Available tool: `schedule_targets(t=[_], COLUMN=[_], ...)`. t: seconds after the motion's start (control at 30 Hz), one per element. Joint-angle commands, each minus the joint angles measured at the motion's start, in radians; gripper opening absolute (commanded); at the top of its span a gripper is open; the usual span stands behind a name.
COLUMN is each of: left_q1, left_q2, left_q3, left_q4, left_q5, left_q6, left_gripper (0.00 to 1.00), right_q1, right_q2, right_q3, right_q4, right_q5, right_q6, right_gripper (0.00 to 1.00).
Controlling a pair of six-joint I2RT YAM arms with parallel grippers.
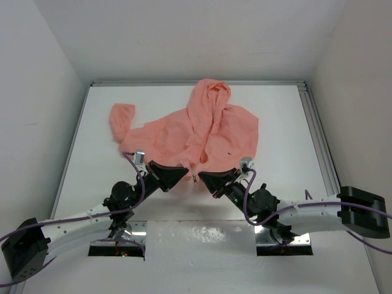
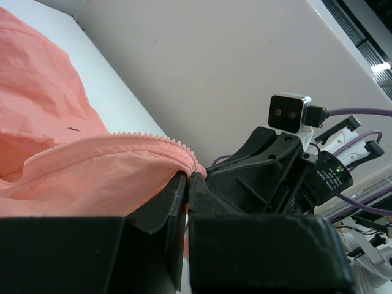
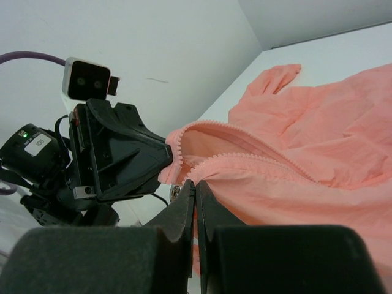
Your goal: Zip up the jacket
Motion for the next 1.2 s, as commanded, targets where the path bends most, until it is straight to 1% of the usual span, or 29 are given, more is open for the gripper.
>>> schedule_targets(t=[0.0, 0.43, 0.77, 1.17], left_q1=[-0.006, -0.010, -0.011, -0.011], left_q2=[-0.005, 0.001, -0.021, 0.011], left_q3=[-0.033, -0.033, -0.028, -0.030], left_q4=[0.067, 0.065, 0.047, 0.059], left_q5=[0.022, 0.037, 0.011, 0.017], left_q6=[0.004, 0.010, 0.010, 0.001], left_gripper=[0.00, 0.00, 0.00, 0.00], right_q1=[0.003, 0.003, 0.003, 0.003], right_q2=[0.000, -0.002, -0.003, -0.013], right_q3=[0.030, 0.035, 0.030, 0.027], right_q4=[0.047, 0.044, 0.036, 0.035], right_q5=[-0.003, 0.002, -0.013, -0.015], right_q6=[0.007, -0.005, 0.004, 0.001], right_gripper=[0.00, 0.00, 0.00, 0.00])
